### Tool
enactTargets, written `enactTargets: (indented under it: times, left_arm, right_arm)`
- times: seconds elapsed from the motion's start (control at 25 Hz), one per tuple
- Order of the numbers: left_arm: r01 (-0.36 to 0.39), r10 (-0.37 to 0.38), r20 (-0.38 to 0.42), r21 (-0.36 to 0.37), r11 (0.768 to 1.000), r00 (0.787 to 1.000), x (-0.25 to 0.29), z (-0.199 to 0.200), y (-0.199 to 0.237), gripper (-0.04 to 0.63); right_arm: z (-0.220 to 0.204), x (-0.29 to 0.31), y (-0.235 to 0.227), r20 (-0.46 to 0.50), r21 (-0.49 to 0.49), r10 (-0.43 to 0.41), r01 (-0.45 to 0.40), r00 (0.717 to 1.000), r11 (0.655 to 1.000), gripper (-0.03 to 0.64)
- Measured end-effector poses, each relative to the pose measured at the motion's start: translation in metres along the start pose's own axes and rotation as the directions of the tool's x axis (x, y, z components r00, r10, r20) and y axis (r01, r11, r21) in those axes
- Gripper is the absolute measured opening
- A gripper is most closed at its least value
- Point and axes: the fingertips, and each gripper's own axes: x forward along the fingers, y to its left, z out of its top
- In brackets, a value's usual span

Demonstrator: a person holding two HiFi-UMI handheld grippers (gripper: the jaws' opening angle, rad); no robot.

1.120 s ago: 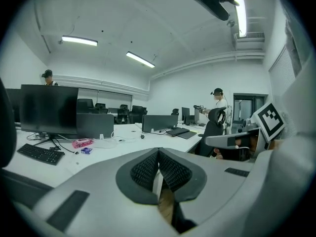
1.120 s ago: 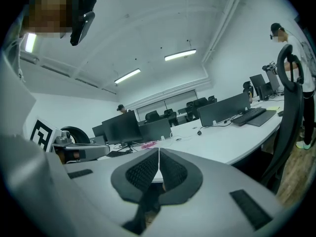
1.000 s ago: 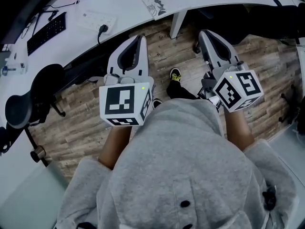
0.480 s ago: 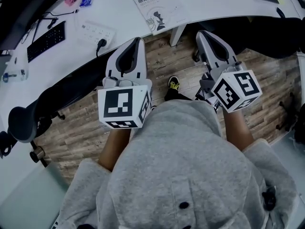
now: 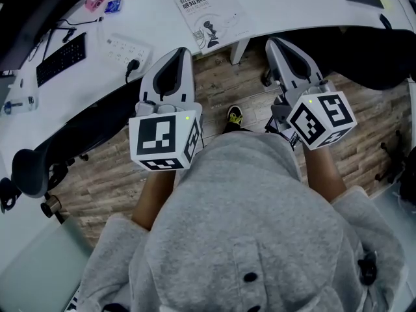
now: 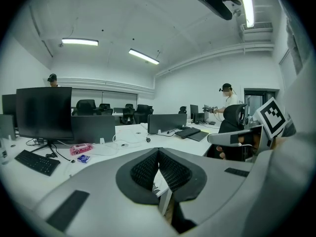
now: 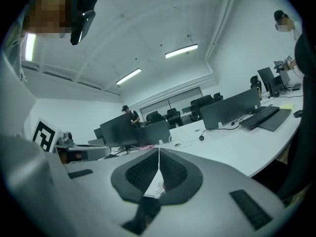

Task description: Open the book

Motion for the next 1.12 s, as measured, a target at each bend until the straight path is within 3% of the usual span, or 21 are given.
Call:
enactTargets:
  times: [0.36, 1.12]
  left_arm:
    - [-0.047, 0.047, -0.009, 0.011, 0.999, 0.999, 0.011, 0.000, -0.012, 0.011]
    - [-0.061, 0.059, 0.040, 0.040, 0.997, 0.997, -0.006, 0.007, -0.037, 0.011]
  right_arm:
    - [0.009, 0.000, -0.024, 0.020, 0.005, 0.029, -0.029, 0.999, 1.000, 0.026]
    - [0.012, -0.035, -0.029, 0.061, -0.017, 0.034, -0.033, 0.998, 0.999, 0.026]
